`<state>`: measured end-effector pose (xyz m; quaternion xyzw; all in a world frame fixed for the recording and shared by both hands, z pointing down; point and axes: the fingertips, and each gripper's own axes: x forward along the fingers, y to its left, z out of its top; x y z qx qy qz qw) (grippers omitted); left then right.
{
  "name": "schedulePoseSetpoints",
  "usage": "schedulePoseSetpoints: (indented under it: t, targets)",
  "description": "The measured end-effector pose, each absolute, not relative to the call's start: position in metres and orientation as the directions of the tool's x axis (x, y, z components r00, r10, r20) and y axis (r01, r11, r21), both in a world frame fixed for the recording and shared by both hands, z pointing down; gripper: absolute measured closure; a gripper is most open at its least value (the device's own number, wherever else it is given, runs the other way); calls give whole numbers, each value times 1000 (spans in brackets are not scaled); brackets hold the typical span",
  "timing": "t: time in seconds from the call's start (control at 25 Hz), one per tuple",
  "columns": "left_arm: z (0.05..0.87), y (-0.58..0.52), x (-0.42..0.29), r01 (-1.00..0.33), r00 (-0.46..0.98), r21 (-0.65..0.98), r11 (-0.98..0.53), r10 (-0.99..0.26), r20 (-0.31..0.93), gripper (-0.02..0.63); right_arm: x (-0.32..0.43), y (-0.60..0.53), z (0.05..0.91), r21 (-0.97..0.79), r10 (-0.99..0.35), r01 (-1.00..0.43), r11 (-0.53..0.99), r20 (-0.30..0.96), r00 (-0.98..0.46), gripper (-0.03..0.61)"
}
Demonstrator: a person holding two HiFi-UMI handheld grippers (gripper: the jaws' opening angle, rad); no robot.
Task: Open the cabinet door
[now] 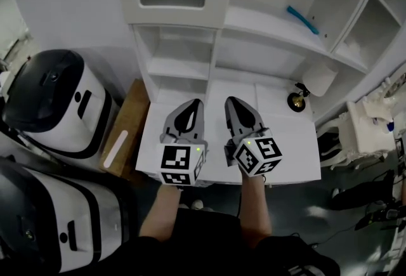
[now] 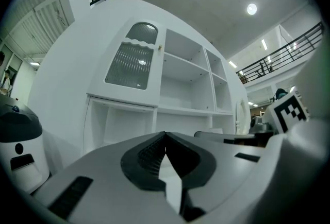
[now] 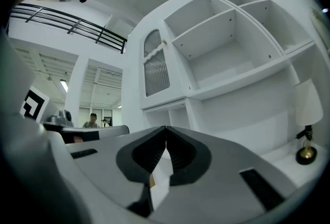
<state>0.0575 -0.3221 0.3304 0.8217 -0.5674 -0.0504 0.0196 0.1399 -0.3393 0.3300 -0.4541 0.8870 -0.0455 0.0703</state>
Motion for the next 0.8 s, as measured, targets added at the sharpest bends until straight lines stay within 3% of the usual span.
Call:
schedulePoseSetpoints:
  t: [0.8]
  targets:
    - [285, -401, 45, -911, 383, 92, -401, -909, -165, 600, 116, -418, 252, -35, -758, -774, 633, -230, -610, 549]
